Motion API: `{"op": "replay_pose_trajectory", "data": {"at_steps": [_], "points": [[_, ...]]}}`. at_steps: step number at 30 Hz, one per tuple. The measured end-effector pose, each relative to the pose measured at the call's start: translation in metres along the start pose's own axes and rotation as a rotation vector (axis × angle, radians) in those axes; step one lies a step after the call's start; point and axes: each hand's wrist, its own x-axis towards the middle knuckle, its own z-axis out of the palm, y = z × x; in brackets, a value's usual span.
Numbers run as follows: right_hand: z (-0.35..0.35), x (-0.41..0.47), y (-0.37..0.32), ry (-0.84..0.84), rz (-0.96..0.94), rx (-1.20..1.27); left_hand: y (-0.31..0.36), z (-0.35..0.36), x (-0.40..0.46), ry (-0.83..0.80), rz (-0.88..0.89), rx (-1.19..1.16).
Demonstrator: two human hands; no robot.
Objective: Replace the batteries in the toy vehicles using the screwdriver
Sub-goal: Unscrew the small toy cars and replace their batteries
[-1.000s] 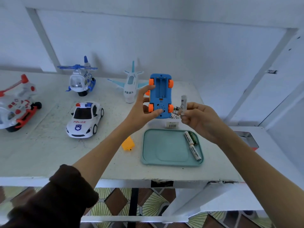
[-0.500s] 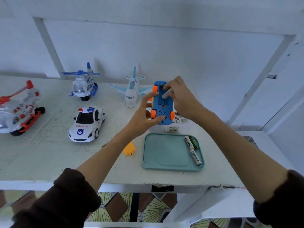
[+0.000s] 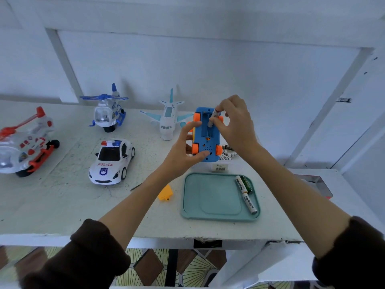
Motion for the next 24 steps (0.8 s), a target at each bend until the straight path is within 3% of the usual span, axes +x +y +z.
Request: {"op": "replay_pose_trajectory", "data": {"at_steps": [15,20,24], "points": [[0.015,-0.017,0.011,0.018,-0.072,0.015,0.001,0.0,0.0,0.015,0.011,0.013],[0.014,-0.027,0.012,-0.06,-0.1,-0.008,0.003,0.0,0.001,0.009,0.01,0.004],[-0.004,-0.025,0.015,-0.235,-0.048,0.1,0.001,-0.002,0.001,0.003,0.007,0.01]]}}
